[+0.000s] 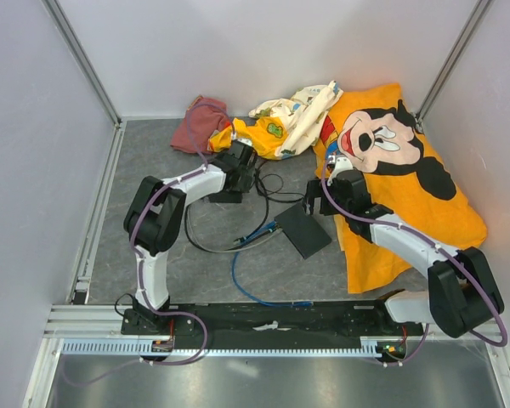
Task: Insert the plug into the switch port
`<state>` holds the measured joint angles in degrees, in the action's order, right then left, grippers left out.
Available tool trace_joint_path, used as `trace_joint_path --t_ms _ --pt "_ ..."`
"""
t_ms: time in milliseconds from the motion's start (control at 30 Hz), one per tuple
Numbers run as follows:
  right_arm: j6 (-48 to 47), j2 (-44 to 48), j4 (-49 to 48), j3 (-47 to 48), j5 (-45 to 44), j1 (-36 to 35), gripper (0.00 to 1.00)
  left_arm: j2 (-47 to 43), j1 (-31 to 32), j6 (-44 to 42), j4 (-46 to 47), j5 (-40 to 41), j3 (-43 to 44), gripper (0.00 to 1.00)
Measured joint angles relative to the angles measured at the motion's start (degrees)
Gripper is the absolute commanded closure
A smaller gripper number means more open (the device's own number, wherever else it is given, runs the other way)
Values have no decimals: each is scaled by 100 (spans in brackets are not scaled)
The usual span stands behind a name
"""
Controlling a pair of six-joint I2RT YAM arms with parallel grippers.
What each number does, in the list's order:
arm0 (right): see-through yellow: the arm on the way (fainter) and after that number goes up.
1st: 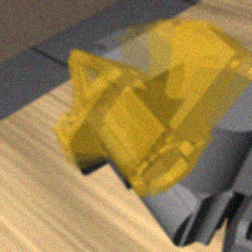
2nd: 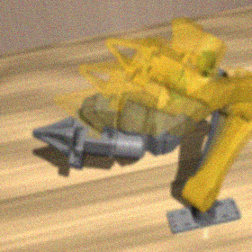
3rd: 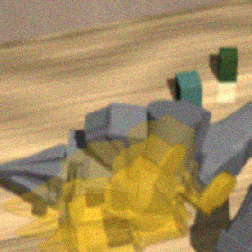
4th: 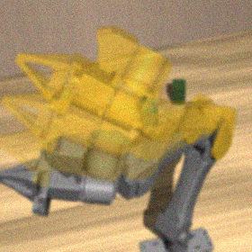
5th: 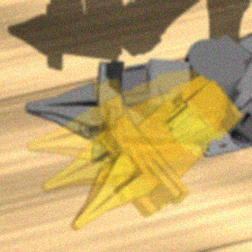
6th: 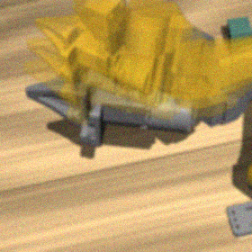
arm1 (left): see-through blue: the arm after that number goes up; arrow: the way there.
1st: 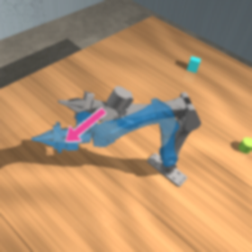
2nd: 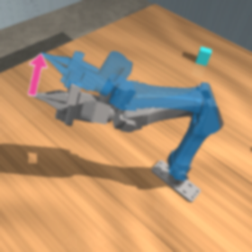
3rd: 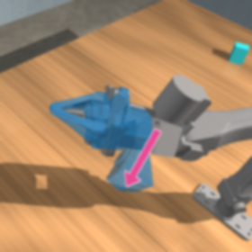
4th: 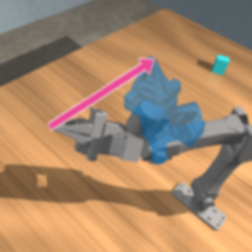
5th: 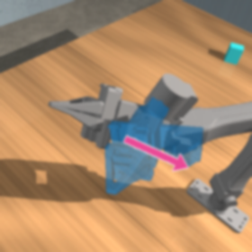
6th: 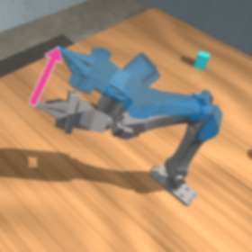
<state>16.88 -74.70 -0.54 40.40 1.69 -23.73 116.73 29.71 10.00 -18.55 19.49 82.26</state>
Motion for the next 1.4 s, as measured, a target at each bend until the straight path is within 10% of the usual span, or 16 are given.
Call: trace_joint_path --t_ms 300,633,1400 --pt "107 -428 -323 7 308 0 2 -1458 -772 778 -468 826 -1976 21" --pt "140 -551 -463 22 638 -2 2 -2778 -955 855 -358 72 -1777 25" --pt "133 -525 -535 22 774 -2 2 212 -1390 767 -457 -354 310 65"
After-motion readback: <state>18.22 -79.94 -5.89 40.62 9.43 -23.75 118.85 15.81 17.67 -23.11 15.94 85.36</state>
